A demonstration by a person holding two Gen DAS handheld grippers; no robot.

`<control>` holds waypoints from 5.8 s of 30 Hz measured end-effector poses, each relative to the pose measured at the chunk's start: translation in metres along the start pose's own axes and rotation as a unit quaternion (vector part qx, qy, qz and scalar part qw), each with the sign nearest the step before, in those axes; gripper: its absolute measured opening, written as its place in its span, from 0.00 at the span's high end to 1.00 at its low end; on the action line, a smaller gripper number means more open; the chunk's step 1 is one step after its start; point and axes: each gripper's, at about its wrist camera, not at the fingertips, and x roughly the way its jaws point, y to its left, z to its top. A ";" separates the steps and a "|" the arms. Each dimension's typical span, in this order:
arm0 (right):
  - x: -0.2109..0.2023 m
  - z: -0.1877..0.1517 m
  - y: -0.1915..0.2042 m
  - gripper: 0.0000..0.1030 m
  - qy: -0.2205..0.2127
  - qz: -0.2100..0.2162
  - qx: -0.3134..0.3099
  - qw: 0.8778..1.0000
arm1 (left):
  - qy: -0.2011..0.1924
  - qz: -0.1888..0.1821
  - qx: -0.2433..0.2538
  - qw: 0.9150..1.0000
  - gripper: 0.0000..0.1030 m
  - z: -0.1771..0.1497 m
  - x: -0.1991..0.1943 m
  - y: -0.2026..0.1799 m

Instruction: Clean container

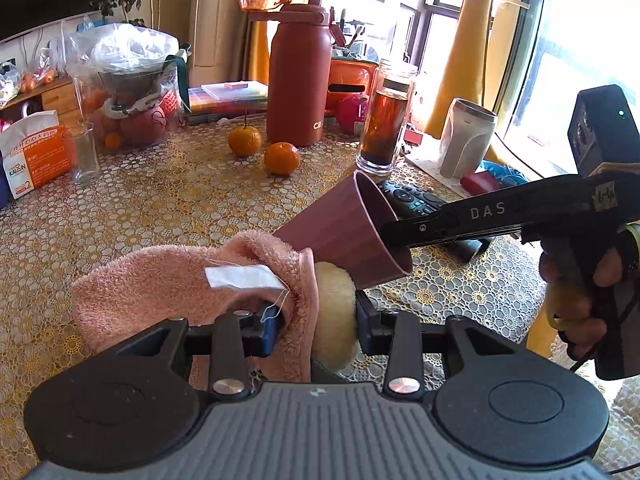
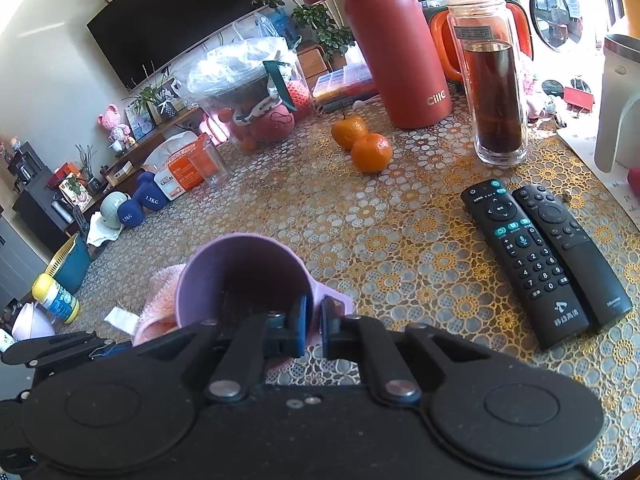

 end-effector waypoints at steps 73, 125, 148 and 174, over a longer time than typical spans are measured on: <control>-0.009 -0.060 0.066 0.95 -0.056 -0.051 -0.329 0.941 | 0.008 -0.068 0.016 0.998 0.65 0.028 -0.027 0.017; -0.006 -0.062 0.071 0.95 -0.060 -0.047 -0.360 0.930 | 0.010 -0.073 0.049 0.996 0.65 0.036 -0.027 0.007; -0.009 -0.058 0.076 0.95 -0.064 -0.029 -0.358 0.931 | 0.052 0.003 -0.005 0.999 0.65 0.038 0.026 0.067; -0.002 -0.062 0.105 0.95 -0.078 -0.037 -0.456 0.886 | 0.014 -0.091 0.047 0.995 0.64 0.043 -0.034 0.046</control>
